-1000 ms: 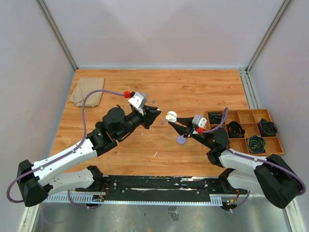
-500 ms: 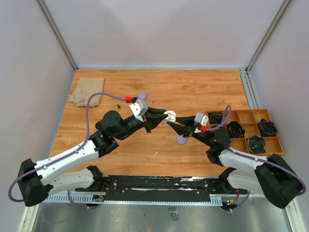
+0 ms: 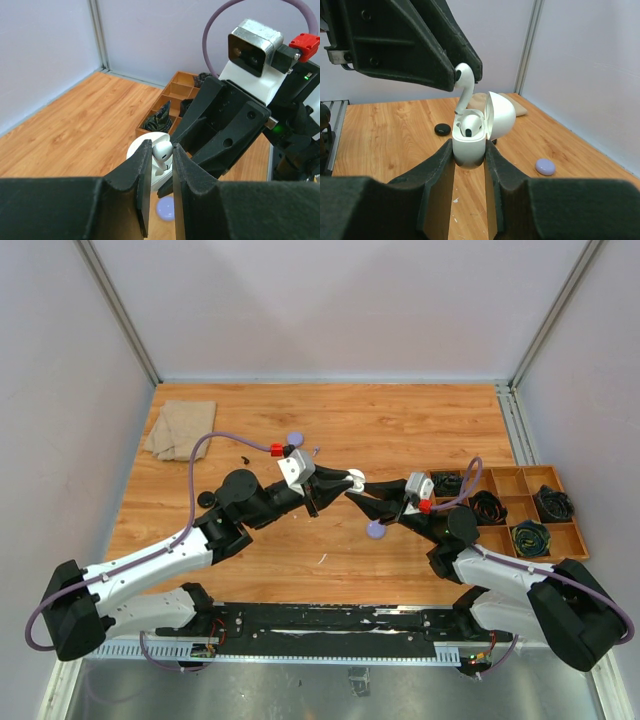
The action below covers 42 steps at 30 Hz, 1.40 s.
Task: Insert the wireless bluetooth earbuds into the charging case
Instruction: Place the earbud in the charging case.
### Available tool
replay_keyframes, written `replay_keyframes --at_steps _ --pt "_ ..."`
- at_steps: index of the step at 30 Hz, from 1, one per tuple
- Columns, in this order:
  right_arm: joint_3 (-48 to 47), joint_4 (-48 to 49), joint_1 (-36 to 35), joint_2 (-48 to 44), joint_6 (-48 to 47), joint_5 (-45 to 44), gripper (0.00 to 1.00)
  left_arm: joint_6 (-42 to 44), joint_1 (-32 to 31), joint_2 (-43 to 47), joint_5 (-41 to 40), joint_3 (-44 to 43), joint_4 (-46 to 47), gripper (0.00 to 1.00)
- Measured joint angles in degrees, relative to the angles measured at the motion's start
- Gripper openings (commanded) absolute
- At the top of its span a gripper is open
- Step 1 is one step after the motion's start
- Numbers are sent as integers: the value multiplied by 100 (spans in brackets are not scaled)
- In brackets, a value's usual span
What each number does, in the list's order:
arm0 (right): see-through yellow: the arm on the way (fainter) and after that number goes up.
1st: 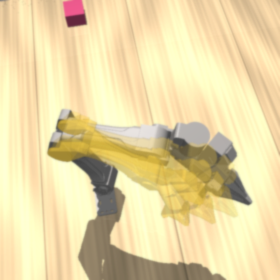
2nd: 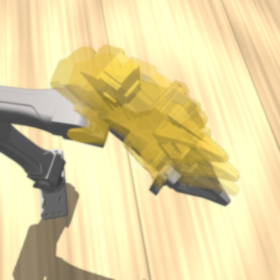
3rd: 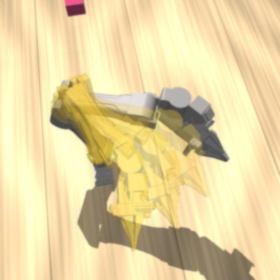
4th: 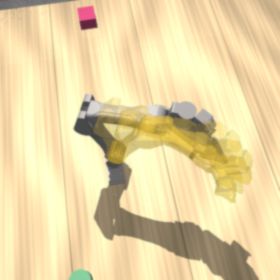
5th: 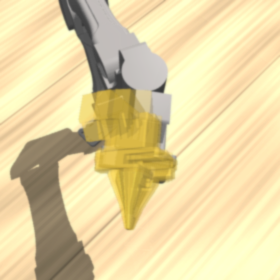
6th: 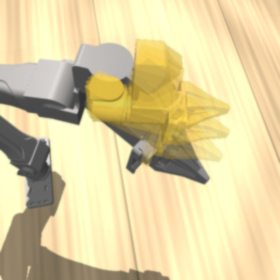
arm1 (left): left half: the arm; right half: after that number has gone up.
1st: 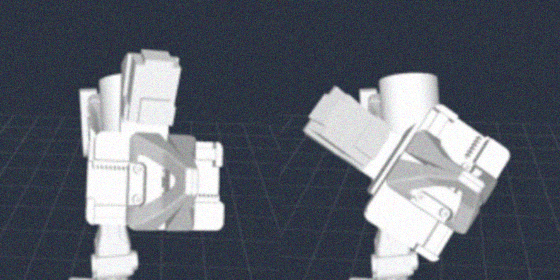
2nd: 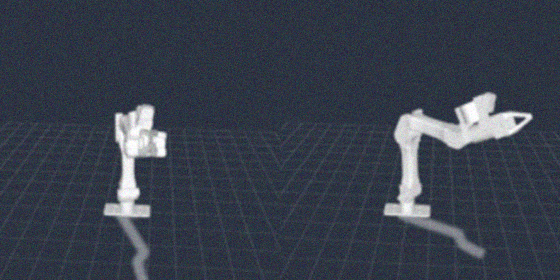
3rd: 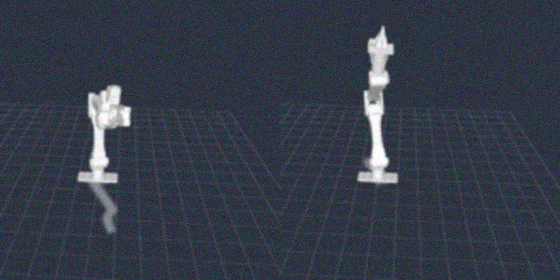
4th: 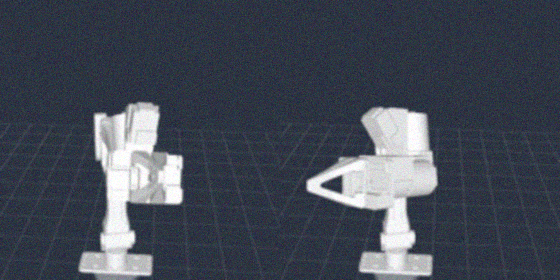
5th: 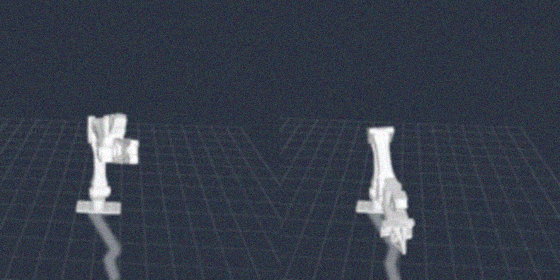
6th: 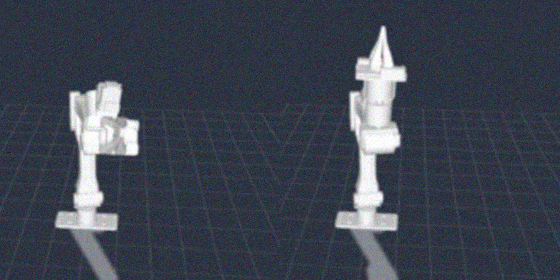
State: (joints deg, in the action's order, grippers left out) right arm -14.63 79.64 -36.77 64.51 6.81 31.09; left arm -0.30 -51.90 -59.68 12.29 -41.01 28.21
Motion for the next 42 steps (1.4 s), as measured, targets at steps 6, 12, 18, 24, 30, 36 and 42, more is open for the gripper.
replay_keyframes --at_steps 6,12,18,24,30,36,42 --pt "0 24 0 -11 59 0 1 9 0 -50 0 33 4 11" --pt "0 26 0 -24 70 2 1 20 0 -55 -4 61 44 11" --pt "0 26 0 -55 70 2 1 57 0 -59 -55 98 46 11" --pt "0 22 0 -81 72 0 1 59 0 -72 -35 98 66 15" --pt "0 17 0 -96 72 2 1 59 0 -70 22 146 144 22" --pt "0 22 0 -98 70 2 1 76 0 -61 103 162 173 25" --pt "0 22 0 -101 70 4 1 98 0 -59 138 162 173 30"
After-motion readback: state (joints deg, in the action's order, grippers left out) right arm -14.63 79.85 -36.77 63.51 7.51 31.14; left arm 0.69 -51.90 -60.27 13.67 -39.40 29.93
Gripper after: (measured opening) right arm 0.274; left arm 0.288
